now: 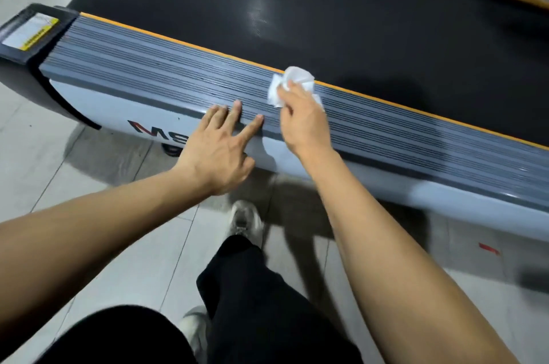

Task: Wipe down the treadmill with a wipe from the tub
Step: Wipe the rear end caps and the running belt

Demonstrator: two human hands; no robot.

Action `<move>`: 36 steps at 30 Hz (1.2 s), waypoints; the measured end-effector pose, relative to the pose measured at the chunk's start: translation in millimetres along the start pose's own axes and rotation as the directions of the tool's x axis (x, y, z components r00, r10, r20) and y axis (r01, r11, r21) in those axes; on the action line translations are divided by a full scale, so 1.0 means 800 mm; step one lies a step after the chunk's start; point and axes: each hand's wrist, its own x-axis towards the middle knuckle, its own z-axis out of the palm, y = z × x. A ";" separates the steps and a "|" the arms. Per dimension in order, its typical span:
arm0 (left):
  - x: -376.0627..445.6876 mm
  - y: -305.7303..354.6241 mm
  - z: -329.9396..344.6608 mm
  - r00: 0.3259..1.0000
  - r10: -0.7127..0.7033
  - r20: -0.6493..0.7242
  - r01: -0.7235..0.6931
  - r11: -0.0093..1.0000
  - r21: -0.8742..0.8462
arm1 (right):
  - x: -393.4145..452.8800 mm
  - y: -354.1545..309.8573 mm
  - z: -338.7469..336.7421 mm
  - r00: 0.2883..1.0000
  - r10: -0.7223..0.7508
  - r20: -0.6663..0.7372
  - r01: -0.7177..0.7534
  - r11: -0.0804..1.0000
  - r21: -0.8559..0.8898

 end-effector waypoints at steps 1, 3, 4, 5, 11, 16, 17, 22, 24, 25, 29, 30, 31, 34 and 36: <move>0.001 -0.006 -0.004 0.999 0.013 -0.045 -0.013 1.000 0.004 | 0.010 -0.013 0.009 0.998 -0.063 0.020 0.064 0.997 -0.033; 0.003 -0.025 -0.010 0.992 0.057 -0.112 -0.061 0.998 -0.032 | 0.019 -0.009 0.006 0.998 -0.063 0.008 0.064 0.993 -0.097; 0.002 -0.037 -0.010 0.989 0.067 -0.135 -0.073 0.996 -0.043 | 0.019 0.004 -0.003 0.999 -0.004 -0.035 0.000 0.992 -0.125; -0.003 -0.049 -0.010 0.988 0.058 -0.141 -0.066 0.996 -0.052 | 0.017 0.022 -0.017 0.993 0.074 -0.092 -0.088 0.985 -0.151; -0.041 -0.126 -0.007 0.976 -0.191 -0.104 0.183 0.980 -0.077 | -0.020 0.101 -0.066 0.882 0.332 -0.334 -0.370 0.927 -0.057; -0.054 -0.153 -0.015 0.971 -0.207 0.117 0.217 0.973 -0.080 | -0.002 0.084 -0.027 0.917 0.269 -0.296 -0.321 0.936 -0.145; -0.053 -0.155 -0.020 0.965 -0.211 0.158 0.225 0.972 -0.072 | 0.004 0.073 -0.012 0.945 0.203 -0.256 -0.248 0.956 -0.158; -0.040 -0.155 -0.038 0.912 -0.233 0.337 0.241 0.970 0.018 | 0.048 -0.045 0.059 0.997 -0.069 0.027 0.072 0.990 -0.119; -0.034 -0.155 -0.046 0.897 -0.229 0.378 0.238 0.971 0.023 | 0.047 -0.079 0.070 0.988 -0.109 0.109 0.115 0.992 -0.052; -0.034 -0.157 -0.048 0.890 -0.233 0.392 0.245 0.969 0.020 | 0.041 -0.085 0.068 0.982 -0.141 0.129 0.146 0.989 -0.030; -0.032 -0.161 -0.054 0.873 -0.243 0.423 0.268 0.963 0.000 | -0.021 -0.030 0.023 0.991 -0.109 0.074 0.105 0.993 0.059; -0.031 -0.162 -0.057 0.870 -0.241 0.431 0.268 0.963 -0.002 | -0.036 -0.009 0.009 0.997 -0.079 0.027 0.077 0.996 0.053; -0.030 -0.163 -0.060 0.870 -0.235 0.434 0.257 0.966 0.009 | -0.049 0.010 -0.001 0.999 -0.041 -0.001 0.041 0.998 0.045; -0.029 -0.169 -0.063 0.879 -0.204 0.432 0.207 0.977 0.041 | -0.066 0.026 -0.006 1.000 -0.012 -0.014 0.013 0.999 0.052; -0.033 -0.172 -0.059 0.893 -0.177 0.413 0.185 0.982 0.022 | -0.056 0.002 0.015 0.993 -0.117 0.000 0.117 0.991 0.064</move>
